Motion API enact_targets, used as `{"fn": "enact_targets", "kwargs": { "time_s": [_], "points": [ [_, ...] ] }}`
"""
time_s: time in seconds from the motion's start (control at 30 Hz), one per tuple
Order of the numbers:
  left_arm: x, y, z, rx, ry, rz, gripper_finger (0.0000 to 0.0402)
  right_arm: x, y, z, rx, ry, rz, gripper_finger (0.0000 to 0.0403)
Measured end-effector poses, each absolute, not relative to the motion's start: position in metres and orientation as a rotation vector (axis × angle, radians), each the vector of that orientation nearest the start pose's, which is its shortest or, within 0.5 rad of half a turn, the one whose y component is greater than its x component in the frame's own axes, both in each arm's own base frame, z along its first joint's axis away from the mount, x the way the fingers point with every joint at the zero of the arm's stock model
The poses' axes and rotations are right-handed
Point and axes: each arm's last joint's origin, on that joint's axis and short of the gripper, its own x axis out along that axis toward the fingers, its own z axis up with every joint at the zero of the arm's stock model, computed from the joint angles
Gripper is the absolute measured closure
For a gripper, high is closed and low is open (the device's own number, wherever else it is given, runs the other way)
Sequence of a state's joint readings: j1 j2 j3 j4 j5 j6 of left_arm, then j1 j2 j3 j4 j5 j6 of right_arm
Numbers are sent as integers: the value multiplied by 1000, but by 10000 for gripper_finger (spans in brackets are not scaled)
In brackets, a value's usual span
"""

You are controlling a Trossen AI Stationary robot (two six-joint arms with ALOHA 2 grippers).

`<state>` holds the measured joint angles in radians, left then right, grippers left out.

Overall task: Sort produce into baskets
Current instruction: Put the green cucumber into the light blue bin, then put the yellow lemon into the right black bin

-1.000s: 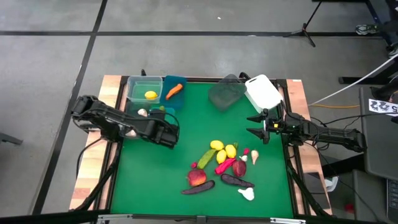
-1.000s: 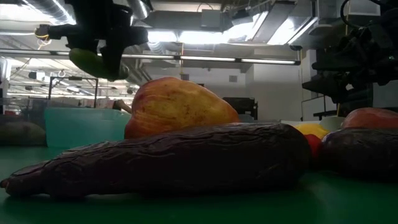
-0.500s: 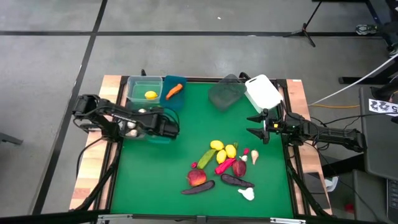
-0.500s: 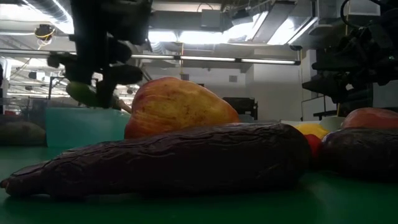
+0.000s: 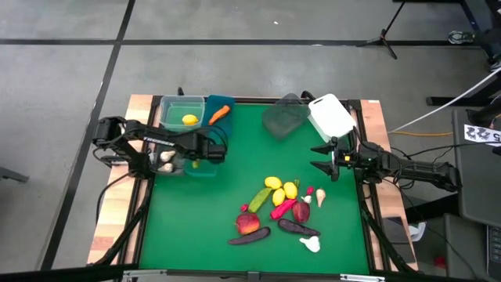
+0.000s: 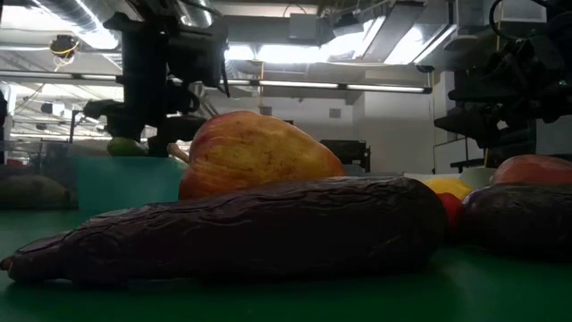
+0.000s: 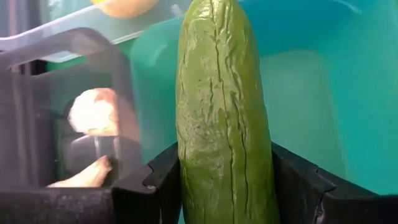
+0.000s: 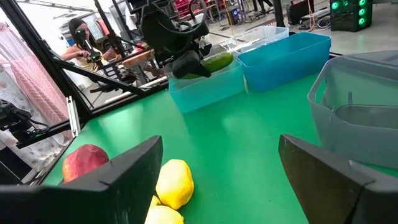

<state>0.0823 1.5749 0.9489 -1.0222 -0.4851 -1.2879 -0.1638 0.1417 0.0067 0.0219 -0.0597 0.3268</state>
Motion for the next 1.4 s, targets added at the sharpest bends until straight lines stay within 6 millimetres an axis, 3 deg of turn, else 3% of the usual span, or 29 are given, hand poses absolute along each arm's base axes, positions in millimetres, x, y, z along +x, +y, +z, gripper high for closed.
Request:
{"fn": "enact_targets", "kwargs": {
  "time_s": [0.3, 0.73, 0.9, 1.13, 1.3, 1.4],
  "points": [
    [247, 34, 179, -616, 1069, 1318, 207, 104, -16, 156, 335, 95, -121, 84],
    [252, 29, 181, -544, 1106, 1204, 110, 104, -16, 156, 335, 95, -121, 84],
    [265, 22, 205, -523, 1056, 1099, 107, 104, -16, 156, 335, 95, -121, 84],
    [297, 1, 249, -448, 892, 832, 111, 104, -16, 156, 341, 95, -142, 84],
    [308, -16, 263, -364, 823, 715, 111, 106, -15, 157, 414, 102, -91, 84],
    [307, -20, 267, -313, 810, 726, 111, 106, -14, 168, 408, 121, -61, 84]
  ]
}}
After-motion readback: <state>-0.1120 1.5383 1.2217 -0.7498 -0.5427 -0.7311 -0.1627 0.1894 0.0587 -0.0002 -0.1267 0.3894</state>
